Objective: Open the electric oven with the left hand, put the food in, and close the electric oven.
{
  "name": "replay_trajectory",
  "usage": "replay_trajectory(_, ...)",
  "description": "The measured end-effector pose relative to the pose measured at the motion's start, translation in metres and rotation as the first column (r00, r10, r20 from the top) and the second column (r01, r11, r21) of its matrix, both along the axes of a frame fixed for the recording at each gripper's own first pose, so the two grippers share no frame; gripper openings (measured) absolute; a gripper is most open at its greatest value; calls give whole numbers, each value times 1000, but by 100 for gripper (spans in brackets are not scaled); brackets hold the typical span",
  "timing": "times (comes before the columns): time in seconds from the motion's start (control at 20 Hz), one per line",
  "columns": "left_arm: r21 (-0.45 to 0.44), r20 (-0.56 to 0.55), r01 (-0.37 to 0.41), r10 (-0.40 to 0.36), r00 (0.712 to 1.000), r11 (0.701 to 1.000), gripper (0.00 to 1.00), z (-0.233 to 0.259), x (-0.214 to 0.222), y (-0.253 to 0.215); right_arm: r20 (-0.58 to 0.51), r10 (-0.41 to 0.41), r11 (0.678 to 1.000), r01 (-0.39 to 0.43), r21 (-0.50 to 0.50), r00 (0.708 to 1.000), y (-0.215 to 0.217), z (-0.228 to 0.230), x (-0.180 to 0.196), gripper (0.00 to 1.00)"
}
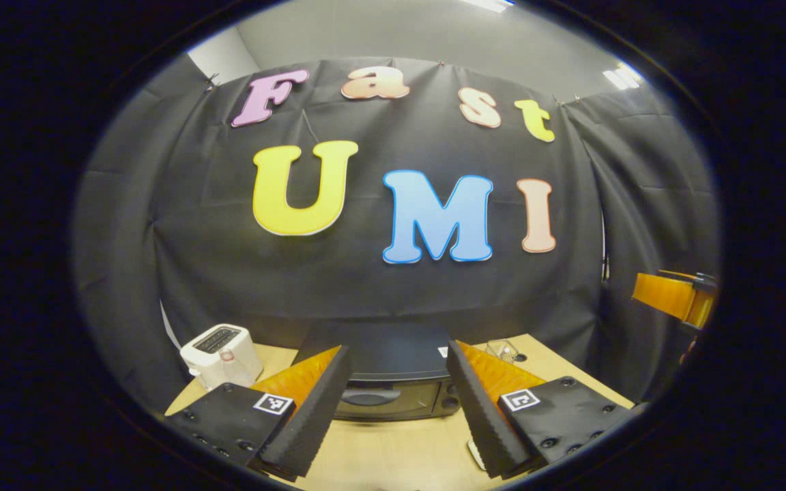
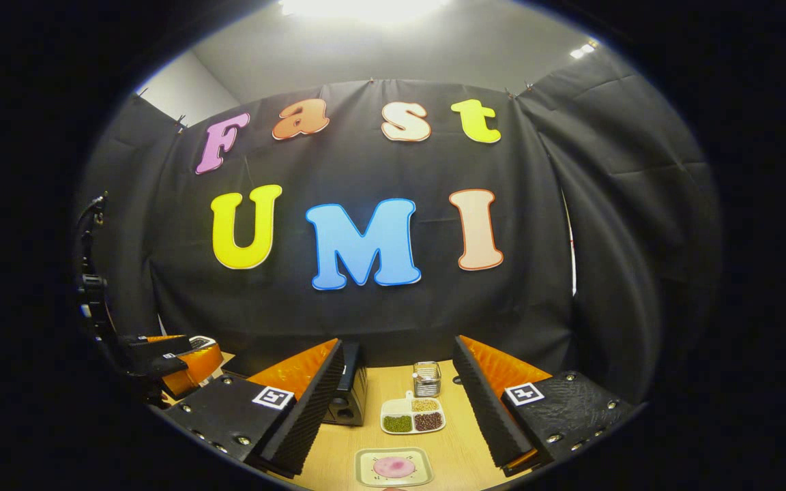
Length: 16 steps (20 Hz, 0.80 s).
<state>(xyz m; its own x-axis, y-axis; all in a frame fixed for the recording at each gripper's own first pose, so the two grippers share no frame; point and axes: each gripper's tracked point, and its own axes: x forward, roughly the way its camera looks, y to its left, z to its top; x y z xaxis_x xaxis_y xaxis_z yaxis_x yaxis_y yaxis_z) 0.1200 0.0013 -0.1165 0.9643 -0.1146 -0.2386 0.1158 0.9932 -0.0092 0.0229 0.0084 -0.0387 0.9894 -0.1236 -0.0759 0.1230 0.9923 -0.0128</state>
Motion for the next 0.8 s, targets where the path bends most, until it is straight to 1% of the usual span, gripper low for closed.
replay_trajectory(0.05, 5, -15, -2, 2, 1000, 1000, 99, -9, 7, 2, -9, -7, 1000, 7, -3, 1000, -2, -3, 1, 97)
replay_trajectory(0.15, 13, -61, -5, 6, 998, 1000, 95, -32, 27, 7, -29, -21, 1000, 21, -2, 999, -6, -10, 3, 97)
replay_trajectory(0.25, 10, -113, -8, 9, 994, 1000, 99, -59, 48, 12, -47, -36, 999, 36, 1, 998, -11, -17, 6, 97)
replay_trajectory(0.35, 8, -161, -13, 15, 987, 1000, 92, -87, 65, 18, -60, -56, 998, 56, -4, 997, -16, -21, 7, 97)
replay_trajectory(0.4, 6, -176, -14, 15, 984, 1000, 99, -99, 73, 19, -67, -68, 998, 68, -9, 995, -19, -23, 7, 97)
replay_trajectory(0.5, 13, -202, -17, 20, 979, 1000, 99, -118, 89, 24, -79, -92, 996, 91, -16, 993, -25, -27, 7, 97)
replay_trajectory(0.6, 40, -219, -10, 18, 976, 999, 99, -138, 101, 26, -87, -111, 994, 109, -20, 990, -29, -29, 7, 97)
replay_trajectory(0.65, 52, -230, -8, 20, 973, 999, 95, -147, 106, 27, -91, -117, 993, 116, -21, 989, -30, -30, 7, 97)
replay_trajectory(0.7, 58, -245, -8, 22, 969, 998, 99, -157, 109, 28, -98, -123, 992, 121, -24, 988, -31, -32, 7, 97)
replay_trajectory(0.75, 57, -256, -13, 28, 966, 998, 92, -164, 112, 29, -105, -127, 992, 125, -30, 986, -31, -34, 6, 97)
replay_trajectory(0.8, 56, -262, -20, 34, 964, 998, 95, -170, 115, 31, -112, -132, 991, 129, -36, 985, -32, -36, 5, 97)
